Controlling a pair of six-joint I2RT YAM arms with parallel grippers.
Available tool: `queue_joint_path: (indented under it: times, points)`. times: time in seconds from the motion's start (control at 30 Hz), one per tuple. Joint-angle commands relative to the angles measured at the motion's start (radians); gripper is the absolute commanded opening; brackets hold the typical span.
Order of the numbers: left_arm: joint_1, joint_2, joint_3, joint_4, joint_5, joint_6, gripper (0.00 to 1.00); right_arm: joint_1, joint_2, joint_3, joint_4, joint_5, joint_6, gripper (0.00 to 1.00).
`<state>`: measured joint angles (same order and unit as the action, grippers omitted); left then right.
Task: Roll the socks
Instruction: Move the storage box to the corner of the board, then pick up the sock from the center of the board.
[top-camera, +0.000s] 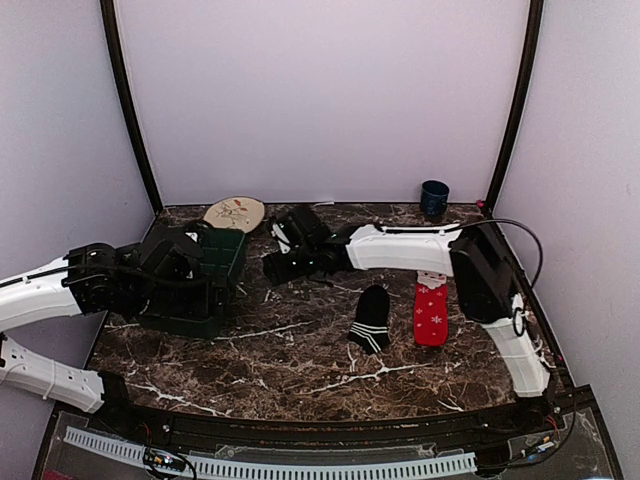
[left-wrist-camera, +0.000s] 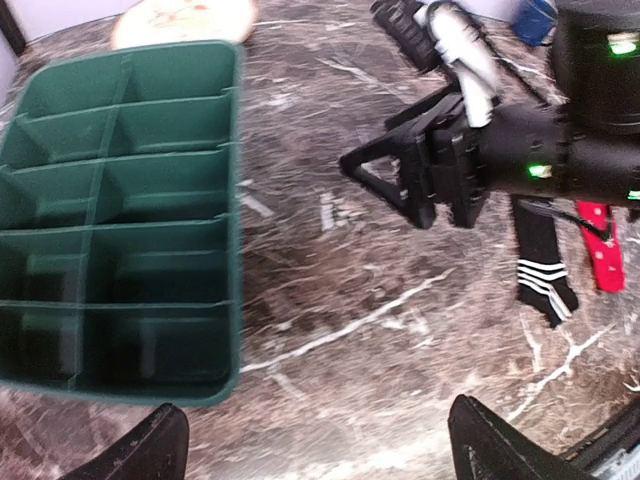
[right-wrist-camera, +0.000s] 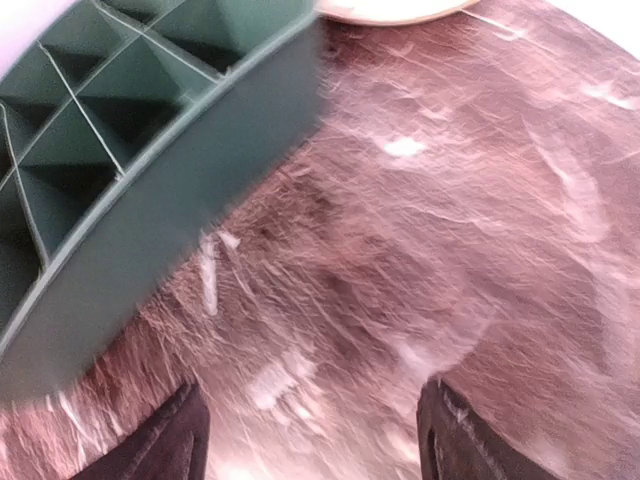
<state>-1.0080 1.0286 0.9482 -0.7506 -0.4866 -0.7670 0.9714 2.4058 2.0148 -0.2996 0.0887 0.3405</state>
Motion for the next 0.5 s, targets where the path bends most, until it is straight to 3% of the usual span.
queue_joint_path:
  times: [0.0, 0.27, 0.47]
  points:
    - [0.005, 0.081, -0.012, 0.219, 0.115, 0.134, 0.93, -0.021, -0.36, -0.282, 0.097, 0.191, -0.101, 0.7]
    - [0.005, 0.318, -0.014, 0.514, 0.327, 0.234, 0.92, 0.014, -0.863, -0.885, -0.009, 0.36, 0.006, 0.7]
    - [0.003, 0.511, 0.085, 0.562, 0.426, 0.268, 0.91, 0.14, -1.068, -1.081, -0.152, 0.417, 0.117, 0.68]
